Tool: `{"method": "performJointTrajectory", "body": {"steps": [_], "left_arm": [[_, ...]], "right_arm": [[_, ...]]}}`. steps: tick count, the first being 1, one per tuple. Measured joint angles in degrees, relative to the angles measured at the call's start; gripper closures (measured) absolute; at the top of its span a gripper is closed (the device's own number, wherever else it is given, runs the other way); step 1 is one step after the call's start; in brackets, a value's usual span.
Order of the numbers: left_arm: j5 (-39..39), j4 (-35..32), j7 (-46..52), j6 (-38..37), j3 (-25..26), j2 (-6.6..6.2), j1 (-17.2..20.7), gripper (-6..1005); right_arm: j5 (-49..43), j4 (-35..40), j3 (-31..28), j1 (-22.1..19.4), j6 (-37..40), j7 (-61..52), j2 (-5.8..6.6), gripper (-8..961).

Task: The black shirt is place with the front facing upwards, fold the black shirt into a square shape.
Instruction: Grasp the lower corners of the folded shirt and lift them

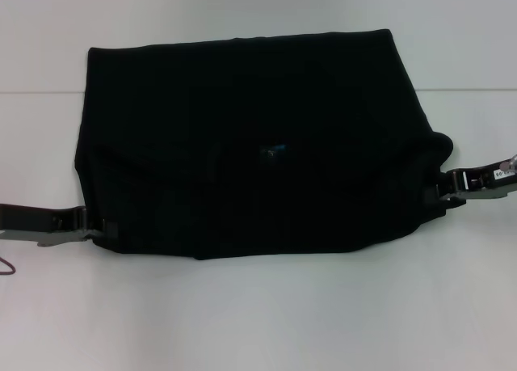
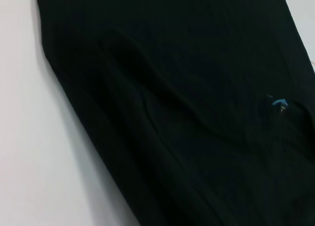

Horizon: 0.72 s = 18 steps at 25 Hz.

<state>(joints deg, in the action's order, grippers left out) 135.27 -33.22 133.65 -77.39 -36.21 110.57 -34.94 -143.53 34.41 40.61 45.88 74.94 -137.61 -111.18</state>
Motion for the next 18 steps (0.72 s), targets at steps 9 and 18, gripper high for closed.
{"method": "performJointTrajectory", "body": {"steps": [9,18], "left_arm": [[-0.1,0.0,-0.1,-2.0,0.0,-0.02,0.0,970],[-2.1,0.0,-0.1,-12.4,0.1,-1.76,-0.2,970]], "right_arm": [[0.4,0.2,-0.8,-0.8,2.1,2.2,0.78,914],[0.6,0.7,-5.1,-3.4,11.3,8.4,4.84,914]]}}
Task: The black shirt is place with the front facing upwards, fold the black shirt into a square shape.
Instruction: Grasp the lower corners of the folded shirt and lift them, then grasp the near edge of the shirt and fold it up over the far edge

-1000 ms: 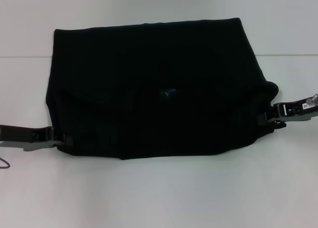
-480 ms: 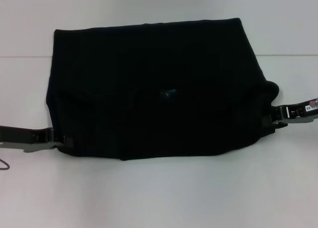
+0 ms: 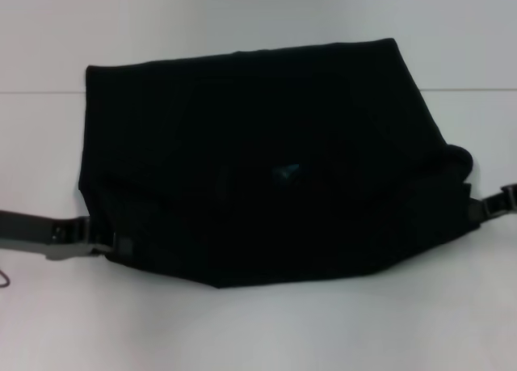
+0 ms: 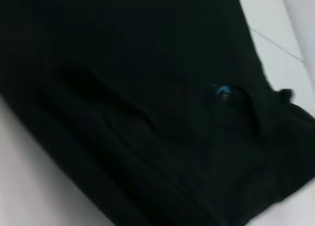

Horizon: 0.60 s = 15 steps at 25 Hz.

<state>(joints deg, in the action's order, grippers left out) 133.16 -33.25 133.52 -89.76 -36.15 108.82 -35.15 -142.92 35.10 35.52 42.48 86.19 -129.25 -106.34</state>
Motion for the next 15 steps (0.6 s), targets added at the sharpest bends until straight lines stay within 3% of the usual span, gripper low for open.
{"method": "performJointTrajectory", "body": {"steps": [5,10,15], "left_arm": [[-0.1,0.0,-0.6,-11.7,2.1,-0.88,1.4,971],[0.3,0.1,-3.5,-23.6,2.6,-0.41,3.6,971],[0.3,0.1,-4.3,-26.8,2.7,-0.37,5.5,971]], "right_arm": [[-0.2,0.4,-0.3,-1.9,7.4,2.9,1.25,915],[-1.3,0.4,0.2,-4.1,14.2,5.5,1.49,915],[-2.9,-0.1,0.2,-5.6,17.5,7.2,1.12,915]]}}
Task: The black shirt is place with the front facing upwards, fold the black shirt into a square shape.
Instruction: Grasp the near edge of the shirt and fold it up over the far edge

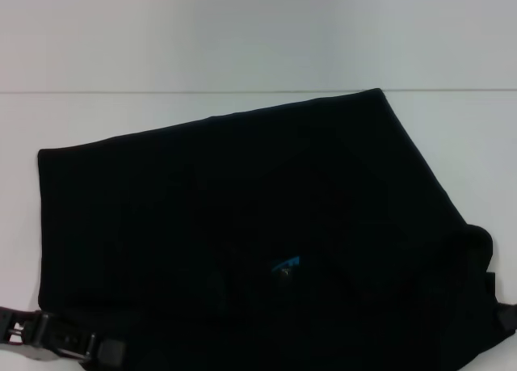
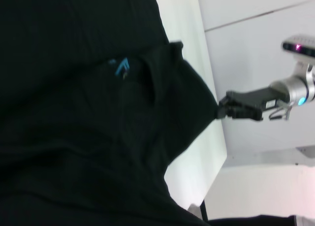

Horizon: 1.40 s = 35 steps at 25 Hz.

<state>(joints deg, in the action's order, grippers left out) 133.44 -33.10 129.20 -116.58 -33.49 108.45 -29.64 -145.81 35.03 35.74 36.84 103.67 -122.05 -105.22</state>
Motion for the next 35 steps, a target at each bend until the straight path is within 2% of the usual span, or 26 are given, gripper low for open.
{"method": "performJointTrajectory", "body": {"steps": [5,9,14,19,22,28,35], "left_arm": [[-0.4,0.1,-0.3,0.4,2.4,-0.48,-0.2,971],[-0.4,0.1,0.4,2.0,7.2,-0.89,-1.6,971],[-0.4,0.1,2.7,9.4,14.5,-1.39,-3.2,971],[-0.6,0.1,3.1,19.5,20.4,-0.95,-4.0,970],[-1.8,0.9,2.1,23.9,21.1,-0.5,-4.6,970],[-5.6,3.2,-0.1,32.8,21.8,0.41,-5.1,970],[-9.3,3.8,-1.4,39.6,21.5,1.2,-4.7,970]], "right_arm": [[0.2,-0.1,-1.5,0.0,0.2,-0.6,-0.1,915],[0.3,-0.1,-6.6,1.4,-0.4,-2.7,0.24,915],[2.2,-0.9,-14.0,4.0,-5.1,-7.3,0.41,915],[10.2,-6.1,-14.9,6.3,-15.2,-9.3,0.34,916],[12.1,-9.6,-14.5,8.6,-22.3,-8.9,-0.69,916],[16.6,-11.2,-14.4,10.7,-32.2,-7.6,-3.95,916],[23.3,-12.3,-14.6,9.8,-40.3,-5.8,-5.79,916]]}}
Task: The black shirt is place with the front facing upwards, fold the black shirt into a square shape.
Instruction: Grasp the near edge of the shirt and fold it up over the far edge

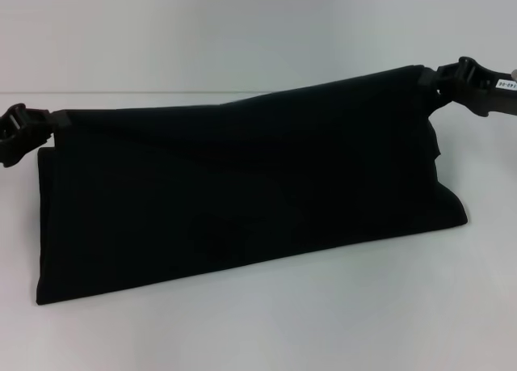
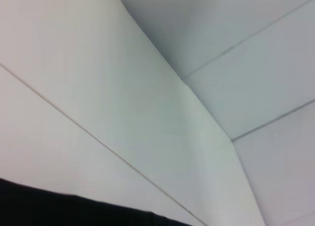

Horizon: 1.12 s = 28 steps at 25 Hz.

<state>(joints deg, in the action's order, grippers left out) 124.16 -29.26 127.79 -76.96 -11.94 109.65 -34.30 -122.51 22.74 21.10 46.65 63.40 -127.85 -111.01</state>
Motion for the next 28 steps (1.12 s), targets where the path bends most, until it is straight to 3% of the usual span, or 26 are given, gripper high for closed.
{"method": "performJointTrajectory", "body": {"steps": [11,20,28], "left_arm": [[-0.1,1.5,-2.6,9.2,-0.1,2.09,-2.3,970],[-0.1,1.8,-5.0,16.4,-0.2,3.56,-4.3,971],[-0.1,2.3,-5.8,24.2,-0.1,5.59,-6.5,949]], "right_arm": [[5.1,-1.5,0.3,1.3,-8.1,6.7,-3.38,914],[6.2,-1.6,0.5,2.8,-13.4,9.4,-4.53,915],[6.3,-1.9,0.4,4.7,-20.6,13.9,-7.36,915]]}}
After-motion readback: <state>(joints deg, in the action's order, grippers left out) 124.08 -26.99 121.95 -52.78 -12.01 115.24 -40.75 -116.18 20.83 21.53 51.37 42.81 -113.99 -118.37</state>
